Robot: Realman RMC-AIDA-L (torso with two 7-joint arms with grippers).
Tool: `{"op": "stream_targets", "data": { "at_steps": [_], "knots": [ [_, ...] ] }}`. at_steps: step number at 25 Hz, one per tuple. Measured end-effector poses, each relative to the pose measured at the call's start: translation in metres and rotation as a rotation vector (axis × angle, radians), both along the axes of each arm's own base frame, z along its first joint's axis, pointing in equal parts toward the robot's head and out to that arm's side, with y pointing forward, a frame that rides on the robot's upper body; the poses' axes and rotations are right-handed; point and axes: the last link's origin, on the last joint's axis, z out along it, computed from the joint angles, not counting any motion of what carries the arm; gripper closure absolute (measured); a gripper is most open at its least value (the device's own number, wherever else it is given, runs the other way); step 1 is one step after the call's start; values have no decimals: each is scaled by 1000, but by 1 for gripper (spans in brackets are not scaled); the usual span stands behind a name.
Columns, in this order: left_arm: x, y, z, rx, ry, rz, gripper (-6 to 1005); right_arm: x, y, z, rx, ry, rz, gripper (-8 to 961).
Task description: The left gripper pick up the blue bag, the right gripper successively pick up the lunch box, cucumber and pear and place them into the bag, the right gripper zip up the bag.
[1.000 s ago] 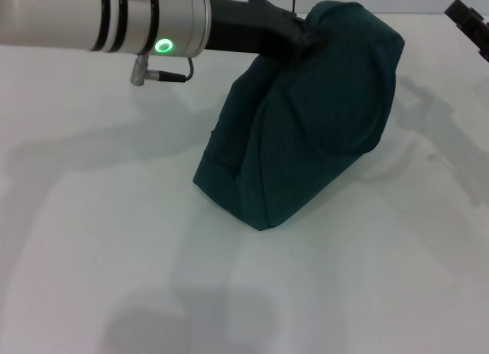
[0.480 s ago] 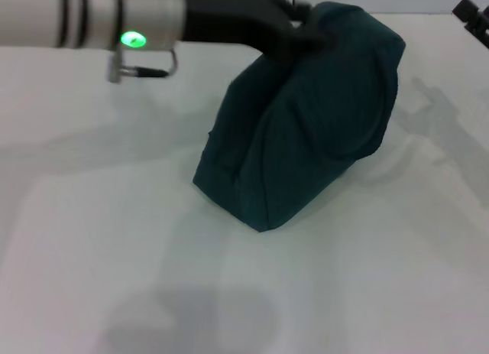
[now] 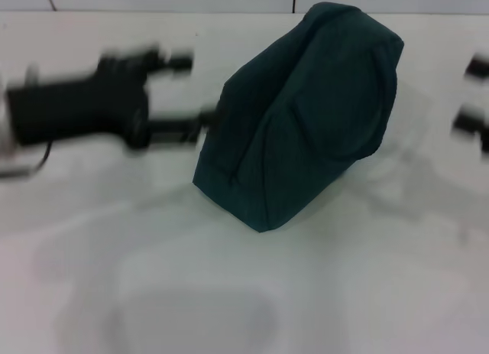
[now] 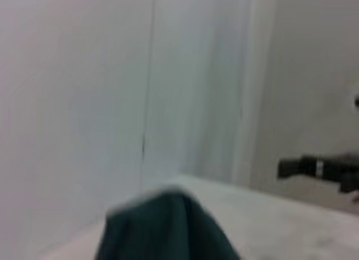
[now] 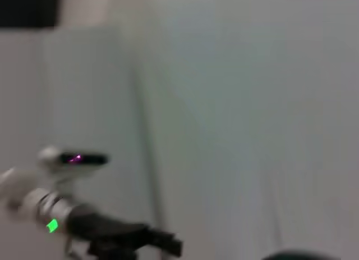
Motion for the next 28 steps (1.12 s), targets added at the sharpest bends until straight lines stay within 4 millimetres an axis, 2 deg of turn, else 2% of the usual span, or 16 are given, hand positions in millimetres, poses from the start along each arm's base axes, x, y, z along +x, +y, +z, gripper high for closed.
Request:
{"op": "stream_targets", "data": {
  "at_steps": [4, 6, 11, 13, 19, 28],
  "knots": [
    [-43, -28, -16, -19, 5, 57, 106, 7, -25, -18, -43, -94, 45, 92],
    [-65, -41, -29, -25, 5, 80, 106, 13, -37, -33, -54, -116, 37, 92],
    [-95, -62, -58, -36, -4, 94, 106, 31, -55, -64, -41, -149, -17, 92],
    [-101, -64, -64, -45, 0, 101, 105, 40, -59, -75, -31, -162, -49, 92],
    [-109, -61, -72, -67, 5, 116, 105, 54, -63, -93, -10, -205, -101, 93],
    [-106, -61, -71, -65, -14, 106, 111, 60, -65, -98, 1, -227, -118, 93]
  ]
}}
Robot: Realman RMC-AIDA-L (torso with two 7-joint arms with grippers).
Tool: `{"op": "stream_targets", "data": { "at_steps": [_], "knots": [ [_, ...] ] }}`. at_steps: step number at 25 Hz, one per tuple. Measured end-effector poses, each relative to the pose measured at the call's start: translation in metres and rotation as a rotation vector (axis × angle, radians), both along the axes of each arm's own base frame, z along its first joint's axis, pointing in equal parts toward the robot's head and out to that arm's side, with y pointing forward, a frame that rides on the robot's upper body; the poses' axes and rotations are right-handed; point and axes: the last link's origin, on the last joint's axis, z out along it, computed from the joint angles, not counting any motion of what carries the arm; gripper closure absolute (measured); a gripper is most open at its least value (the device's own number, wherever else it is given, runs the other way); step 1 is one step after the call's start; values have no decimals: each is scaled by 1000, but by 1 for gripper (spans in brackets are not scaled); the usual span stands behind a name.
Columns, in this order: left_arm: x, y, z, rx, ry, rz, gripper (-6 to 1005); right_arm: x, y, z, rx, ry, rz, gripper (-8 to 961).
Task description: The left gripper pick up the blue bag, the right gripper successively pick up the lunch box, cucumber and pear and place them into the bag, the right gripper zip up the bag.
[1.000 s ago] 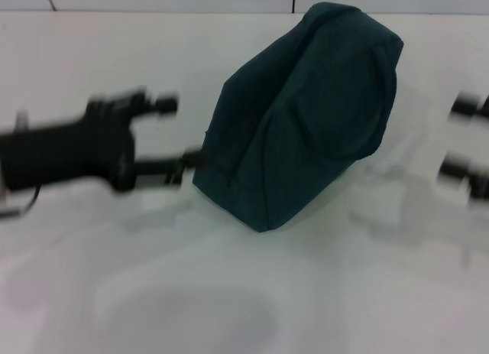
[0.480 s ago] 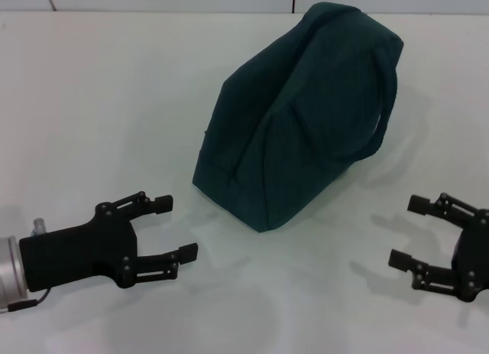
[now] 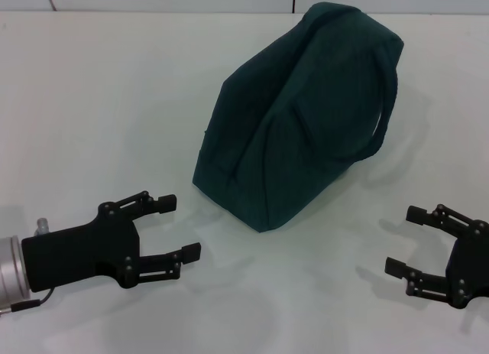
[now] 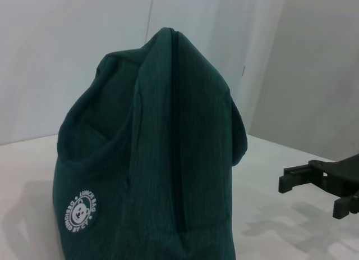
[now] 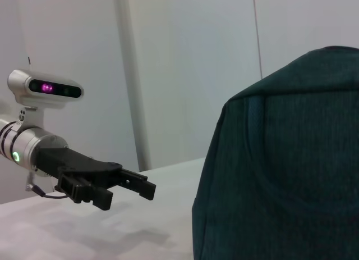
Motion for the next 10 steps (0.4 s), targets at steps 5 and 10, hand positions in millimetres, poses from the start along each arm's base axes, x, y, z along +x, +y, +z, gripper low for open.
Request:
{"op": "stream_targets", "data": {
  "at_steps": [5, 10],
  "knots": [
    [1, 0, 1, 2, -8, -3, 111, 0, -1, -1, -2, -2, 4, 93],
    [2, 0, 2, 0, -14, -3, 111, -1, -1, -1, -3, 2, 6, 93]
  ]
}}
